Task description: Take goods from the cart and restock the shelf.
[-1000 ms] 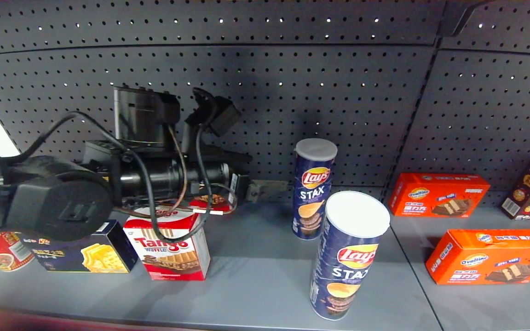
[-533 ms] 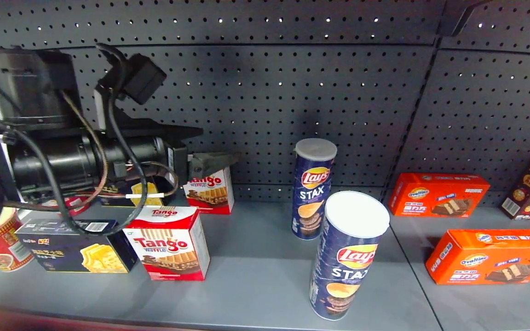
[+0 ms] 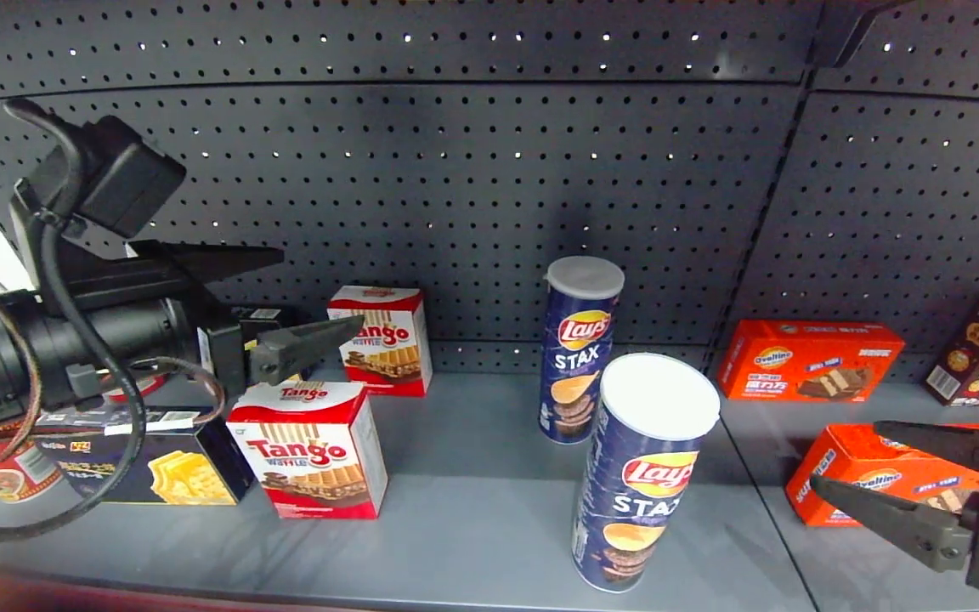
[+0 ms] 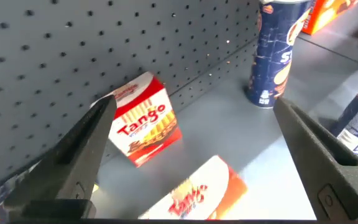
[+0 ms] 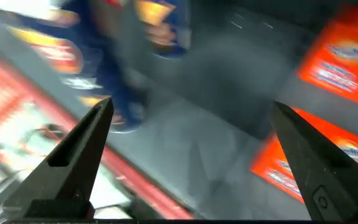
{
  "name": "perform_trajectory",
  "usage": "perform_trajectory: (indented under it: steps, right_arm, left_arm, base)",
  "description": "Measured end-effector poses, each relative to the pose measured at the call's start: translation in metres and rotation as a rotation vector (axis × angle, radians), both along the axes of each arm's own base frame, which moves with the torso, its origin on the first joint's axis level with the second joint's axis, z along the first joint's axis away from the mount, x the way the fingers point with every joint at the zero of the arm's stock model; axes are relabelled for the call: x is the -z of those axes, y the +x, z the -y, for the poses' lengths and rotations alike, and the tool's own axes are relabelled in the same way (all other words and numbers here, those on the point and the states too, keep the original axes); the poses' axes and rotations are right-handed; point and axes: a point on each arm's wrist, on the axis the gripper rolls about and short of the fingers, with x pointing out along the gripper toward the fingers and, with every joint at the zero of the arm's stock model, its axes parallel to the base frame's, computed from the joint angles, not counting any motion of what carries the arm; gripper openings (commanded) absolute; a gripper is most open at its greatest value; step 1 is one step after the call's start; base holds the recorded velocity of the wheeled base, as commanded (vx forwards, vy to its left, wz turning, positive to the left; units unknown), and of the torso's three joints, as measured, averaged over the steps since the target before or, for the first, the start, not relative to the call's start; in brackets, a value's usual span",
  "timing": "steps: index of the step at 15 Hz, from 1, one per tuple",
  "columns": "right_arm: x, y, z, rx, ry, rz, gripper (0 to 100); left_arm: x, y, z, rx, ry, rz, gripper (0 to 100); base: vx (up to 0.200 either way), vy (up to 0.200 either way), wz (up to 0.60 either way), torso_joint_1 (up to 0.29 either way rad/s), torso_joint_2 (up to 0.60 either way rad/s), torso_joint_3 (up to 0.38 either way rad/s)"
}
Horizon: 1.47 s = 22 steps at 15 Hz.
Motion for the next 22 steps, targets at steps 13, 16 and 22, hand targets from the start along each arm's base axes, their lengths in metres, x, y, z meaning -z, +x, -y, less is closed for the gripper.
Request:
perform_trajectory:
  steps: [13, 16, 22]
  right_arm:
    - [0.029, 0.023, -0.040, -0.172, -0.189, -0.056, 100]
    - [0.035, 0.028, -0.046, -0.185, -0.205, -0.083, 100]
    - [0.040, 0.049, -0.059, -0.183, -0.211, -0.095, 100]
  left_arm:
    - [-0.005, -0.010, -0.015, -0.065, -0.008, 0.030, 100]
    - [-0.003, -0.010, -0.016, -0.067, -0.005, 0.025, 100]
    - [-0.002, -0.009, -0.018, -0.076, -0.005, 0.020, 100]
  base:
    - [0.000, 0.000, 0.00, 0.000, 0.00, 0.000]
    - [0.000, 0.000, 0.00, 0.000, 0.00, 0.000]
    - [0.000, 0.000, 0.00, 0.000, 0.00, 0.000]
